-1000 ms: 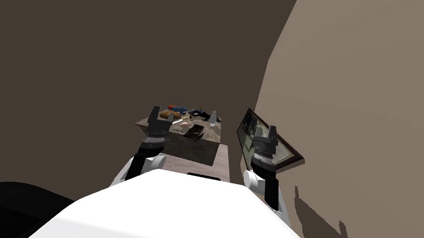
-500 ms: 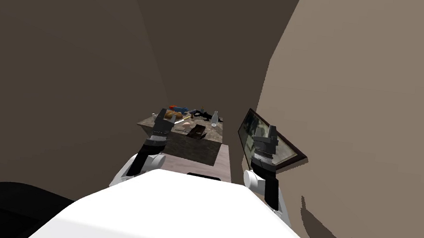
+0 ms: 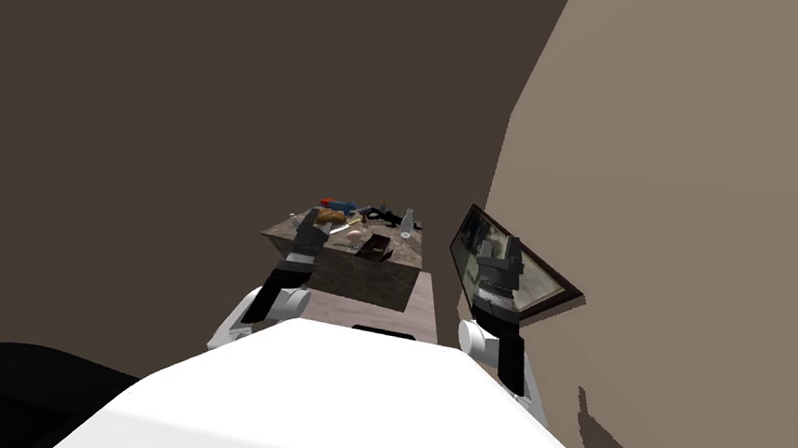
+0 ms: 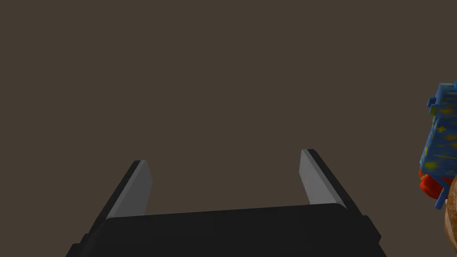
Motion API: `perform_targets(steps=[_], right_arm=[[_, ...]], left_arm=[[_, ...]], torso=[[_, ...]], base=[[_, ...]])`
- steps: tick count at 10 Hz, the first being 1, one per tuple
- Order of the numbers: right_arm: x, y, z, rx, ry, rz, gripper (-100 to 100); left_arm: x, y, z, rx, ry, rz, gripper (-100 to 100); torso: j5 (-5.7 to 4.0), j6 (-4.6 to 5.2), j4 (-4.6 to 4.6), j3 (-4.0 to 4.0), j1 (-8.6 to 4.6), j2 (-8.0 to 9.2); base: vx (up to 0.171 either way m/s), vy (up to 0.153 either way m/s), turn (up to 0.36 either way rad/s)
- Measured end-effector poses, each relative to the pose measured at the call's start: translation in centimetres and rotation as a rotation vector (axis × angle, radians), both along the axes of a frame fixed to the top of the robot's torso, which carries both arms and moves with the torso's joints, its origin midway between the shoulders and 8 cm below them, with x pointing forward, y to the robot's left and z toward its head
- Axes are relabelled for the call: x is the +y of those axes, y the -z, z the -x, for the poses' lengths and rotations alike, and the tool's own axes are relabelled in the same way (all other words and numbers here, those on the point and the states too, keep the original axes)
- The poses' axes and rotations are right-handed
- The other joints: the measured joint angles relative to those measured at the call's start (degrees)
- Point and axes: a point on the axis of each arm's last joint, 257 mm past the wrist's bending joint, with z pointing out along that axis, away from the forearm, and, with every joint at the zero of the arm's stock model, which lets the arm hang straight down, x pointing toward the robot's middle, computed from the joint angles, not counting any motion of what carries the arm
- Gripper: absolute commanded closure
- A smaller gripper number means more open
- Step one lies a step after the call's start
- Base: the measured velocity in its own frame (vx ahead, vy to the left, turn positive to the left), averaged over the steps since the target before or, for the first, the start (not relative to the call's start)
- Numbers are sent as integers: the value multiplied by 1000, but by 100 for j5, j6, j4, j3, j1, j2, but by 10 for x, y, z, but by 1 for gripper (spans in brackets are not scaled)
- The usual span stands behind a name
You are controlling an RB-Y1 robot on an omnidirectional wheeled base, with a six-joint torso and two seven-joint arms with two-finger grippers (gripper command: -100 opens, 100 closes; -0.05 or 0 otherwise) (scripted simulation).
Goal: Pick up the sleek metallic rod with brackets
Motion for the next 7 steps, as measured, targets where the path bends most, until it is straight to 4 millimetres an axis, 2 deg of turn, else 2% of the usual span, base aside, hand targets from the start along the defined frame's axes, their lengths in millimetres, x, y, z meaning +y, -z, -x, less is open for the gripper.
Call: perform_targets(steps=[2, 3, 4, 7], right_arm=[[0, 0, 0, 0, 0, 0, 0], [0, 0, 0, 0, 0, 0, 0], [0, 0, 0, 0, 0, 0, 0], [0, 0, 0, 0, 0, 0, 0]], left_arm=[[7, 13, -6, 56, -18, 5, -100], [11, 24, -15, 91, -29, 8, -100], [21, 34, -19, 132, -46, 13, -100], [32, 65, -27, 234, -77, 32, -100]], torso=[[0, 1, 0, 0, 0, 0], [0, 1, 0, -1, 1, -2], [2, -1, 0, 0, 14, 0], [0, 0, 0, -1, -3, -2]], base=[[-14, 56, -5], [-17, 95, -11], [-19, 82, -6], [-9, 55, -5]])
